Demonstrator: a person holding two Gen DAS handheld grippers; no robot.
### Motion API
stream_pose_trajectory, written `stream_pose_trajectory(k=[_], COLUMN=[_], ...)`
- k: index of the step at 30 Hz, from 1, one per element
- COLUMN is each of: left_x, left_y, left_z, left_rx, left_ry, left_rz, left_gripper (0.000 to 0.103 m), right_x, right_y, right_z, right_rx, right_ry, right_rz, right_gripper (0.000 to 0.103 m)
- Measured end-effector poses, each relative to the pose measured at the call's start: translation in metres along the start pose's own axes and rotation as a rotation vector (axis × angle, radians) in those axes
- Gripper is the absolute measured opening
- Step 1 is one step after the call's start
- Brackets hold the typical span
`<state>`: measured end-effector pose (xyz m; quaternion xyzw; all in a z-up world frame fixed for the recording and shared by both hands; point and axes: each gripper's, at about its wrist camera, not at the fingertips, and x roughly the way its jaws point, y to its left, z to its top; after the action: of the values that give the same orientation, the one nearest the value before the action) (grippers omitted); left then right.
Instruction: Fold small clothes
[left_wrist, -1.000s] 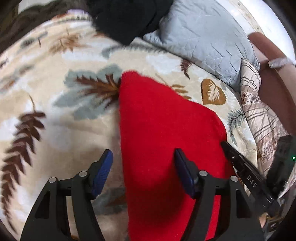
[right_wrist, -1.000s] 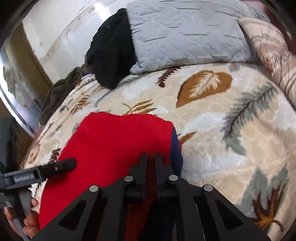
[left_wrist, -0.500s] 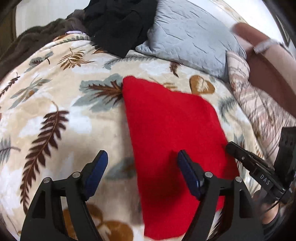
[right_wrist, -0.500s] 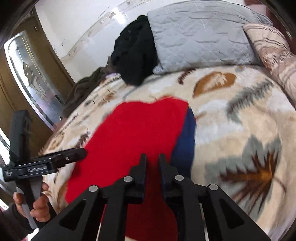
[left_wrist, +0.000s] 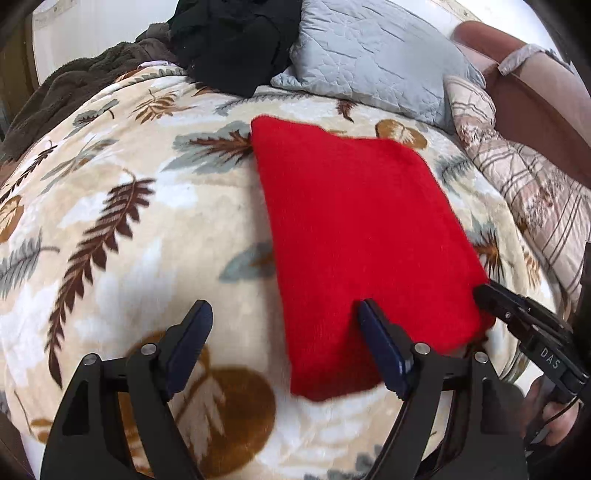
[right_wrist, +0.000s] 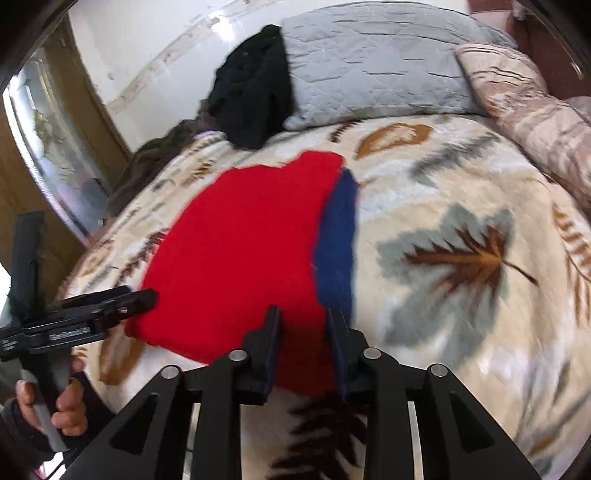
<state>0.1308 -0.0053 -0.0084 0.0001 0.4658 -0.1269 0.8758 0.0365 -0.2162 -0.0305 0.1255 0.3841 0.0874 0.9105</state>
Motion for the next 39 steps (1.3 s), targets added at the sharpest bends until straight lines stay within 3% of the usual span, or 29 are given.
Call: stream_pose_trajectory(k=[2, 5, 9, 14, 20, 30, 39], left_x=[0.000, -0.005, -0.019, -0.032, -0.040, -0.051, -0.073], left_y=[0.000, -0.002, -0.006, -0.009, -0.018, -0.023, -0.027], left_z=[-0.005, -0.009, -0.020, -0.043, -0.069, -0.090, -0.089], left_rx=[-0.013, -0.031, -0.024, -0.049, 0.023, 0.010, 0.020], left_ry=[0.004, -0.004, -0.028, -0.048, -0.081, -0.087, -0.139], left_rz=[0.001, 0.008, 0.039, 0.092, 0.177, 0.170, 0.164], left_gripper=[0.083, 0.083, 0.083, 0.083, 0.083, 0.083, 0.083], right_x=[0.000, -0.009, -0.026, -0.047, -0.072, -0.090, -0.082], right_y=[-0.005, -0.008, 0.000, 0.010, 0.018, 0.033, 0.037], right_z=[-0.004, -0.006, -0.008, -0.019, -0.038, -0.061, -0.057], right_rx=[0.033, 0.066, 0.015, -0.042, -0.094, -0.143, -0.122], right_ry=[0.011, 0.013, 0.043, 0.060, 0.007, -0.030, -0.028], right_rz=[-0.033, -0.069, -0.166, -0.220, -0.290, -0.383, -0.362], right_gripper=[0.047, 0.054, 0.083, 0.094, 0.102, 0.103, 0.103])
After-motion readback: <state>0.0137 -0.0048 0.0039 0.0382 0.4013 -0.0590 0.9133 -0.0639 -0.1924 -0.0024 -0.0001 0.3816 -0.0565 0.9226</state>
